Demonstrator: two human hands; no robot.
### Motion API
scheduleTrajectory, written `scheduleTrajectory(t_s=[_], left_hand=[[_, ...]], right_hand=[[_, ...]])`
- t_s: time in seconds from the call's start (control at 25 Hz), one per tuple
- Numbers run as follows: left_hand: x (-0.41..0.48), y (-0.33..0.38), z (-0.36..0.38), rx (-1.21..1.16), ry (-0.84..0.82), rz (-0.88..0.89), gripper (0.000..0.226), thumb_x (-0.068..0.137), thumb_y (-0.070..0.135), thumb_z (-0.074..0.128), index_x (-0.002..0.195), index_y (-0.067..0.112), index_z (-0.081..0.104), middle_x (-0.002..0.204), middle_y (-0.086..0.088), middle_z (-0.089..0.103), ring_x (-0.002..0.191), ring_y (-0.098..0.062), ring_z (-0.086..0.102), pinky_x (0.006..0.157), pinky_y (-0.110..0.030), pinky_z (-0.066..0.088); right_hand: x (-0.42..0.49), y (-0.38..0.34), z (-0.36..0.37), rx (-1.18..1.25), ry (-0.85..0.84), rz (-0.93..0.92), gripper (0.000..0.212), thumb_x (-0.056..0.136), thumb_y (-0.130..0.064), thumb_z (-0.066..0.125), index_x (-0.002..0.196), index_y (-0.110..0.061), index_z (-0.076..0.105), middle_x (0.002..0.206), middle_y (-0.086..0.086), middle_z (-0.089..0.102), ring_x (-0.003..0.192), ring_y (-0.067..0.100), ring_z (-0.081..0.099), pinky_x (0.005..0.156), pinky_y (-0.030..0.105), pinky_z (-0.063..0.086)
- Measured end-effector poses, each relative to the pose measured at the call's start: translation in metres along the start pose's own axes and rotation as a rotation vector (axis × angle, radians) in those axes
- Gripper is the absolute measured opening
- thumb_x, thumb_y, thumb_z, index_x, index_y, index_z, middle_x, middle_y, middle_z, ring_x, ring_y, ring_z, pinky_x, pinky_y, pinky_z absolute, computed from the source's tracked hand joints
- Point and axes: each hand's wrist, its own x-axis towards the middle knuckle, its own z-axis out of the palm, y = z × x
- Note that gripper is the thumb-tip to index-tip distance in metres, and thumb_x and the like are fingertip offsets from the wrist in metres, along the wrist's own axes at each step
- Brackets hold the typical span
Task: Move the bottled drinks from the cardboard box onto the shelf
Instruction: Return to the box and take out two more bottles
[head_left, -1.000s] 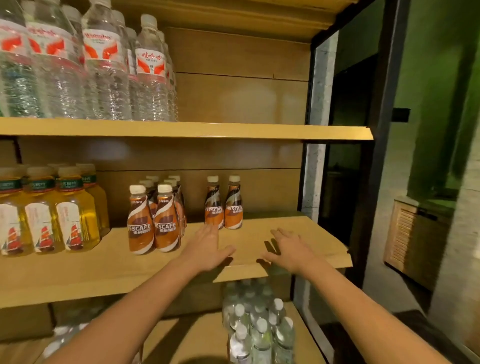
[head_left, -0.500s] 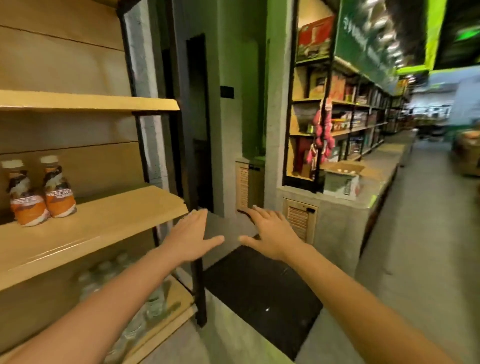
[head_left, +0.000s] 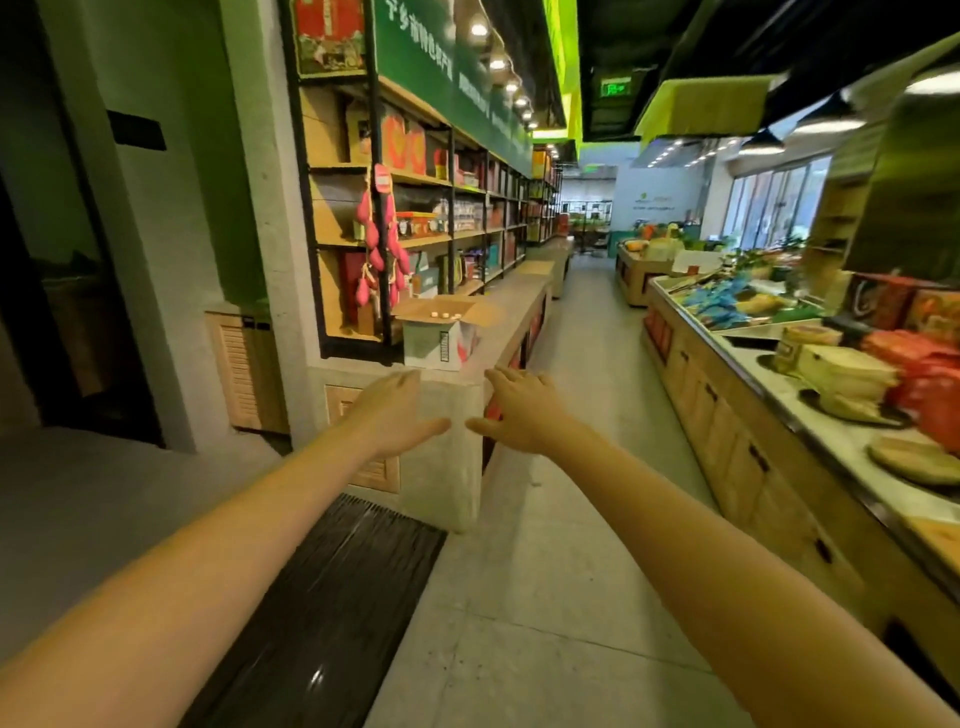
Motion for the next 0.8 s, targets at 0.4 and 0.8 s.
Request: scheduleTrajectory(t_s=[0.4,0.8], left_hand=[[0.213,0.090,0.100,0.091,-0.031,0.100,0.076,0.086,0.054,0.053,0.143,0.010,0.029,0.148,-0.011,0.037,0.132,-0.026,0.039,0.104,-0.039,0.036],[0.500,0.064,0.154,0.149,-0.047,0.183,0.071,0.087,0.058,0.048,0.134,0.005,0.040,0.140,-0.015,0.043,0.127,-0.029,0.042,0.102,-0.041,0.038]], right_hand=[[0.096,0.218,0.016,-0.046,-0.050,0.134,0.076,0.090,-0.052,0.050,0.146,-0.008,0.025,0.151,0.010,0.032,0.138,0.031,0.032,0.115,0.044,0.025],[0.318,0.357,0.064,-0.111,-0.021,0.181,0.072,0.090,-0.053,0.048,0.143,-0.007,0.029,0.148,0.012,0.036,0.134,0.031,0.037,0.112,0.044,0.029]])
